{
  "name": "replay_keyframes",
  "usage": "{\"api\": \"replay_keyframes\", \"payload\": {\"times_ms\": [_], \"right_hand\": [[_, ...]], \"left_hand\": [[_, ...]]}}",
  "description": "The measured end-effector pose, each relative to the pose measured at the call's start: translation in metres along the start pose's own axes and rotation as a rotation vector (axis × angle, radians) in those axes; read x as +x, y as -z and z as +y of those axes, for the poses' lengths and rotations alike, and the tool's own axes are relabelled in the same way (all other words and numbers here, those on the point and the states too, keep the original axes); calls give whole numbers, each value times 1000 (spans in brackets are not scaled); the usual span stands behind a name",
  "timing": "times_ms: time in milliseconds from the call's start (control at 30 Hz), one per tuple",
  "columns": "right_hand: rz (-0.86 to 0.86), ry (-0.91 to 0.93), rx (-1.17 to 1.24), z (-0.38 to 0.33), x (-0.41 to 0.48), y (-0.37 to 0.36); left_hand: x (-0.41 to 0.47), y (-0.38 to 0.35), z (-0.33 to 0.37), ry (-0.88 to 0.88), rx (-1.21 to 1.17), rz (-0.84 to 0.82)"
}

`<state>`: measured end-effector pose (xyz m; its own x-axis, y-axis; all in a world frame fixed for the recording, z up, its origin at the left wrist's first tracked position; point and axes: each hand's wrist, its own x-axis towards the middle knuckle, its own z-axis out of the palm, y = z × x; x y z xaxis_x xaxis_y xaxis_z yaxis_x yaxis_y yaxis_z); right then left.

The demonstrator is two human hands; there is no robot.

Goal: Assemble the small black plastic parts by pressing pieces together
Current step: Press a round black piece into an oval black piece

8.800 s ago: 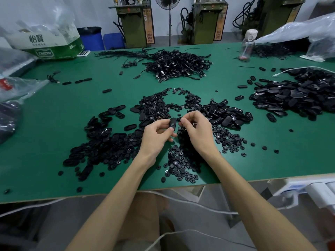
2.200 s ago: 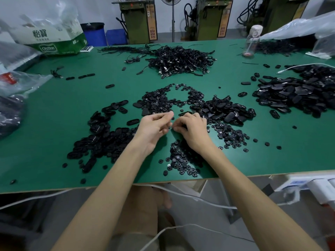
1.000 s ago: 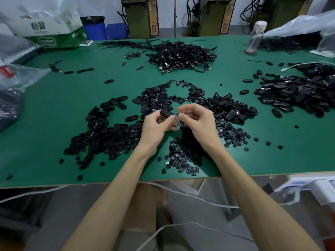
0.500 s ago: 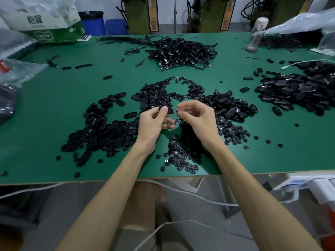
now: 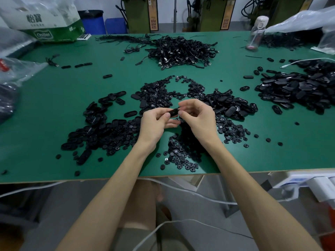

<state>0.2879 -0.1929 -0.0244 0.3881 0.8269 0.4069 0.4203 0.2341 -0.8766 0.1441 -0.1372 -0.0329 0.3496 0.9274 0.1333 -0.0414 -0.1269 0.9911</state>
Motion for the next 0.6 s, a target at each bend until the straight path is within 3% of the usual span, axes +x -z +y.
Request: {"api": "replay_keyframes", "payload": {"times_ms": [133,600], "right_hand": [[4,95,-164,-2,-3,-4],[1,88,-190,-6,-4,-3]], "left_hand": [[-1,-1,-1,2,3,1],[-2,0,2,13,-50,9]]}}
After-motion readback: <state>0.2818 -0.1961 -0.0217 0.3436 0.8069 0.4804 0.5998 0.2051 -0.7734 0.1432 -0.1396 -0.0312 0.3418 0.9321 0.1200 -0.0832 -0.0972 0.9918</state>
